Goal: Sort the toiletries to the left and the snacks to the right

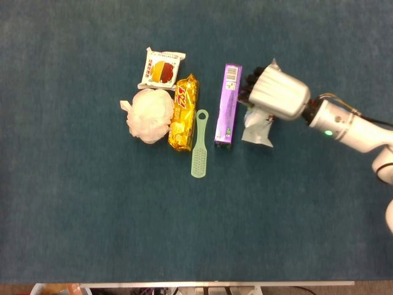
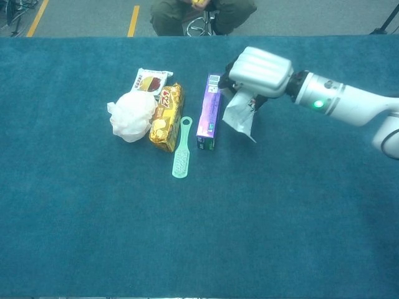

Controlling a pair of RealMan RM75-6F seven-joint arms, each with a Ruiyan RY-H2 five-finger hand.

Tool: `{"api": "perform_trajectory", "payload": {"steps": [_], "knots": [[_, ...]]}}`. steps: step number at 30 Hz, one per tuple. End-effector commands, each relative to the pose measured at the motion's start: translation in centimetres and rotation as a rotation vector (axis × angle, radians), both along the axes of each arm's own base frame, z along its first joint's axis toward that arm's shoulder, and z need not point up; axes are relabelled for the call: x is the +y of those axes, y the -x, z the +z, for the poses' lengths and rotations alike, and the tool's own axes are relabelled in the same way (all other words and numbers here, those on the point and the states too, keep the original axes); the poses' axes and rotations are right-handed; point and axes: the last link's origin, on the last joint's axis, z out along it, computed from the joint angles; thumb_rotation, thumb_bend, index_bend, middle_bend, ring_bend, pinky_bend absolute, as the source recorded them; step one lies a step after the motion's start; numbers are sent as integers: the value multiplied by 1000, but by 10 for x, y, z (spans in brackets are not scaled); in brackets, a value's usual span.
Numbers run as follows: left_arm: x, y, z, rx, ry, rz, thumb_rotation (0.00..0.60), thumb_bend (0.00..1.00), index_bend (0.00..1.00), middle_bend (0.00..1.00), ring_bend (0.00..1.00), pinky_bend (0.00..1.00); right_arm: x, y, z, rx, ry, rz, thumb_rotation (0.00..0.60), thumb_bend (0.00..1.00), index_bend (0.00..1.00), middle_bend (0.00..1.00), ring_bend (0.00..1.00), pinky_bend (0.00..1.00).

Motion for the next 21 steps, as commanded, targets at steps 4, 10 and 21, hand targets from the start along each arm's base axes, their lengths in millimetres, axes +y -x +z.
{"api": "perform_trajectory", "payload": {"steps": [4,10,21], "knots": [[6,-6,-1,8,3,-19,600,212,425,501,386,498,12,22,43,-64,62,62,600,17,644,672,542,598],[12,-14,-3,16,4,-41,600,212,425,501,386,498,43,49,75,-95,73,125,600,19,644,672,542,598],[27,-34,-9,38,20,-86,600,212,423,501,386,498,123,94,95,-44,10,-2,600,21,644,672,542,601]]}}
